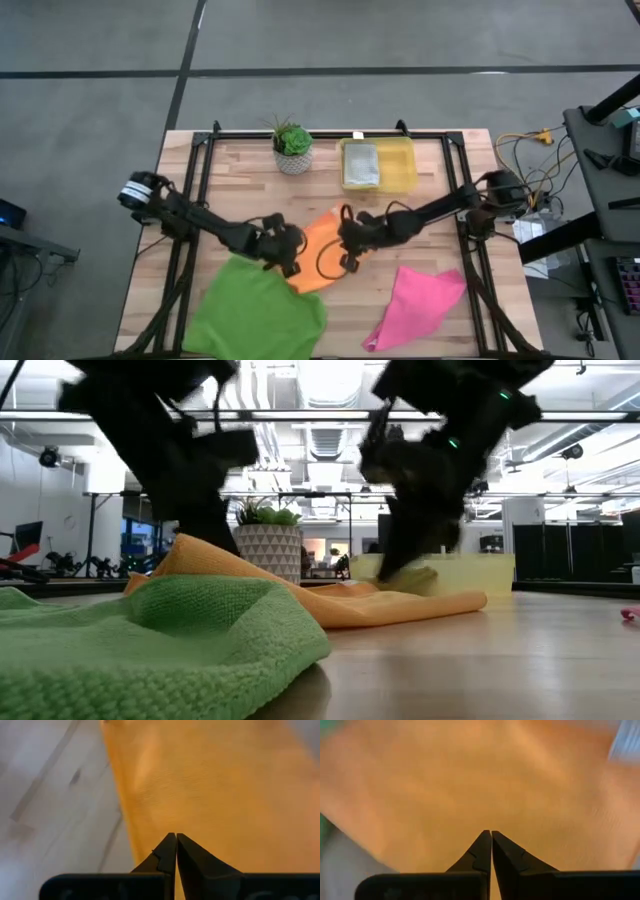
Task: Fold microfiber towels
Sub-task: Fold the orange microfiber cloth
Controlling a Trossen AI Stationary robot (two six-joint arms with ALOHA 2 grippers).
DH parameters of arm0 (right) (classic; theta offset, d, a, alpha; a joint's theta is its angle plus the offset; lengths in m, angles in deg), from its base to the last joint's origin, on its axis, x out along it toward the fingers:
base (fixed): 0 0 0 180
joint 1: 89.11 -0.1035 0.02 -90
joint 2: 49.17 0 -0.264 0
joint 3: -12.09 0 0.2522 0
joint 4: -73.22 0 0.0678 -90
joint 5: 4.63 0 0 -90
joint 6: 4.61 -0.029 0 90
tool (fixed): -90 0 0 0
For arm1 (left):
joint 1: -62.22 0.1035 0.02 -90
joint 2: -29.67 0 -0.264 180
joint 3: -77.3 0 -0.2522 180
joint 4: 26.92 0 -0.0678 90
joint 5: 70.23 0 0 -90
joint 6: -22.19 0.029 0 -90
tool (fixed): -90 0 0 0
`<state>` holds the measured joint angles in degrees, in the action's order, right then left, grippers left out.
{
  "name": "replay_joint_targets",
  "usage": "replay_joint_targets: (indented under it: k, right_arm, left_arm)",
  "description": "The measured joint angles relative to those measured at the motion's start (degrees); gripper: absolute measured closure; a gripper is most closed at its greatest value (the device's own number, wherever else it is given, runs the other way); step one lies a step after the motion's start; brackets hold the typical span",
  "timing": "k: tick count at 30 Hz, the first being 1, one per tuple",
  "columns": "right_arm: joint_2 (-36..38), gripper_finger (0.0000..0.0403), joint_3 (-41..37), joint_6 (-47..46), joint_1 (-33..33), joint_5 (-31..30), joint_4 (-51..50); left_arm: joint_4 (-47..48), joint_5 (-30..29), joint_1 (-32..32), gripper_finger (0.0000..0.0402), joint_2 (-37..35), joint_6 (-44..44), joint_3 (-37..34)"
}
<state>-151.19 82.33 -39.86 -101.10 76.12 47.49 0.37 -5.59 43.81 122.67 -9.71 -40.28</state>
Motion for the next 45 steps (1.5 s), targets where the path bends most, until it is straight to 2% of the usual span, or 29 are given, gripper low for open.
replay_joint_targets:
  k: [5, 10, 16, 20, 27, 37, 40, 45]
  right_arm:
    - [-3.6, 0.0394, -0.1, -5.2, -1.1, -2.2, -2.9]
    - [-5.1, 0.0394, 0.3, -4.0, 3.3, -3.9, -1.9]
    - [-5.3, 0.0394, 0.9, 3.2, 11.0, -5.9, -2.3]
    - [-4.8, 0.0394, 2.1, 9.4, 13.8, -5.6, -3.4]
    - [3.0, 0.0394, 2.9, 15.2, 11.3, -7.9, -3.2]
    - [9.9, 0.0394, 2.4, 22.7, 1.8, -8.8, -2.3]
    - [10.6, 0.0394, 2.4, 23.6, 0.2, -8.8, -2.0]
    - [10.7, 0.0394, 2.4, 21.6, -0.1, -8.6, -2.4]
  left_arm:
    - [-0.1, 5.5, 3.4, 0.0402, 1.9, 0.8, -0.1]
    - [0.5, 8.2, 3.3, 0.0401, 3.2, 0.5, -0.2]
    - [0.1, 9.3, 2.2, 0.0401, 4.4, -10.6, -0.1]
    - [-1.4, 9.6, 1.3, 0.0402, 4.5, -12.0, 0.6]
    - [-0.8, 3.6, 0.6, 0.0402, -3.1, -4.7, 1.6]
    - [-1.0, 2.5, 0.2, 0.0402, -16.8, 5.9, 1.6]
    - [-0.5, 5.3, -0.6, 0.0402, -20.1, 9.6, 1.6]
    - [0.0, 15.4, -1.6, 0.0402, -21.9, 16.0, 1.2]
